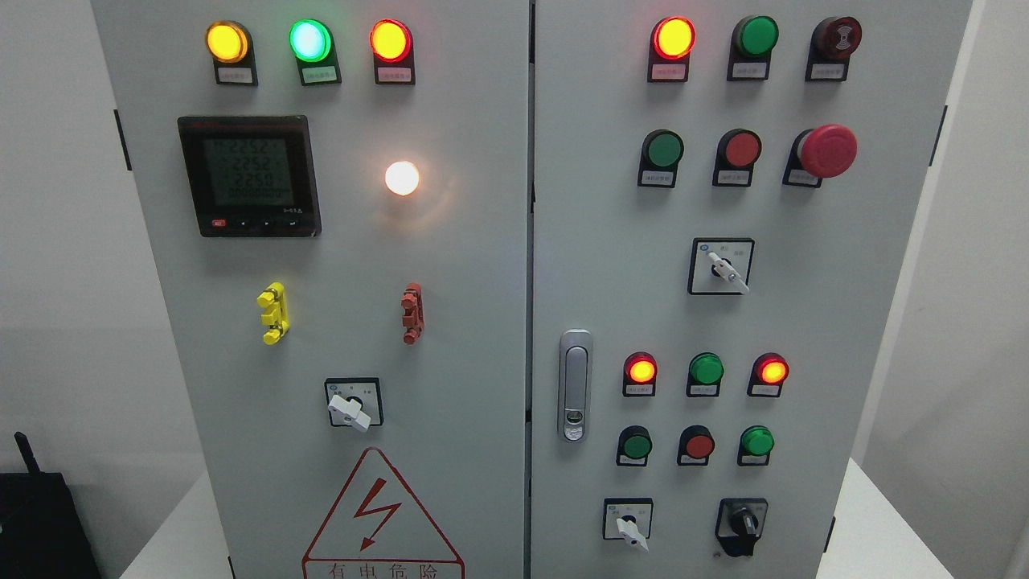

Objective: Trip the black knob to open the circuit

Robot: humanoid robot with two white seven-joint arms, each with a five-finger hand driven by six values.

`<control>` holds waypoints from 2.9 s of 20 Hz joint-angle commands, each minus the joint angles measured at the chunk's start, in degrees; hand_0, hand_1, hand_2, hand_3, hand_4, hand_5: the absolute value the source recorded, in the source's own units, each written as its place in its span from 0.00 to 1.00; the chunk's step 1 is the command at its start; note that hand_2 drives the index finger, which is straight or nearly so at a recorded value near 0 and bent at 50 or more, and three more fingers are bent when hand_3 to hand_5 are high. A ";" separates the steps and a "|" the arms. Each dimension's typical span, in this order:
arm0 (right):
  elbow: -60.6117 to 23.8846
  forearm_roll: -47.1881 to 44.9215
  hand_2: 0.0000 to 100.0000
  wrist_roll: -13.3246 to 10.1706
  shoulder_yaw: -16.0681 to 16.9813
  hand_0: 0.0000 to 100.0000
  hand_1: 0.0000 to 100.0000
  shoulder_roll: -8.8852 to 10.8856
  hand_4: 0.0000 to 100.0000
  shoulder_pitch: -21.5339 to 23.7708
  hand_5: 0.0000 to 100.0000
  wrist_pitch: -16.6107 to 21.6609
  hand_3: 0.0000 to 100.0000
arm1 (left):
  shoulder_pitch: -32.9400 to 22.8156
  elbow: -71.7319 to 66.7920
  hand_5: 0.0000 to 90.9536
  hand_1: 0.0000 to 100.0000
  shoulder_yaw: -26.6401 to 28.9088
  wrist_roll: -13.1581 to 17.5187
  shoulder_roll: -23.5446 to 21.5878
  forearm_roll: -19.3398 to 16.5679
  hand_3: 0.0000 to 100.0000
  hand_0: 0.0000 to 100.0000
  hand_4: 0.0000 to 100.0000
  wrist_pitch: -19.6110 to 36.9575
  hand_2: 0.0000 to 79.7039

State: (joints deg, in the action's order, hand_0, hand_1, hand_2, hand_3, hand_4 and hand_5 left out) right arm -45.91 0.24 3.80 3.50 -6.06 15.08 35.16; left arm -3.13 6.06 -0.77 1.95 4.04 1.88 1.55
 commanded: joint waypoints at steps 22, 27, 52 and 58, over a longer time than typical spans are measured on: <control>-14.90 -0.33 0.00 -4.50 -2.79 0.14 0.29 -0.27 0.75 1.79 0.76 3.51 0.88 | 0.14 0.01 0.00 0.39 0.07 -0.01 0.00 0.14 0.00 0.12 0.00 0.12 0.00; -17.72 -0.50 0.00 -4.50 -2.71 0.14 0.29 -0.27 0.76 1.70 0.77 3.07 0.89 | 0.14 0.01 0.00 0.39 0.07 -0.01 0.09 0.14 0.00 0.12 0.00 0.12 0.00; -35.73 -4.28 0.00 -4.85 -2.36 0.14 0.28 -0.10 0.79 0.65 0.80 -7.47 0.92 | 0.14 0.01 0.00 0.39 0.07 -0.01 0.09 0.14 0.00 0.12 0.00 0.12 0.00; -39.95 -5.51 0.00 -4.85 -2.00 0.15 0.28 0.08 0.80 -0.14 0.80 -10.55 0.93 | 0.23 0.01 0.00 0.39 0.07 -0.01 0.09 0.14 0.00 0.12 0.00 0.12 0.00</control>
State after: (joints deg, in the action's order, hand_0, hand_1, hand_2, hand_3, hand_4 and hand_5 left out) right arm -83.84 -4.93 -0.90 1.30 -6.08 15.55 24.50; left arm -3.13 6.06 -0.77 1.95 4.04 1.89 1.55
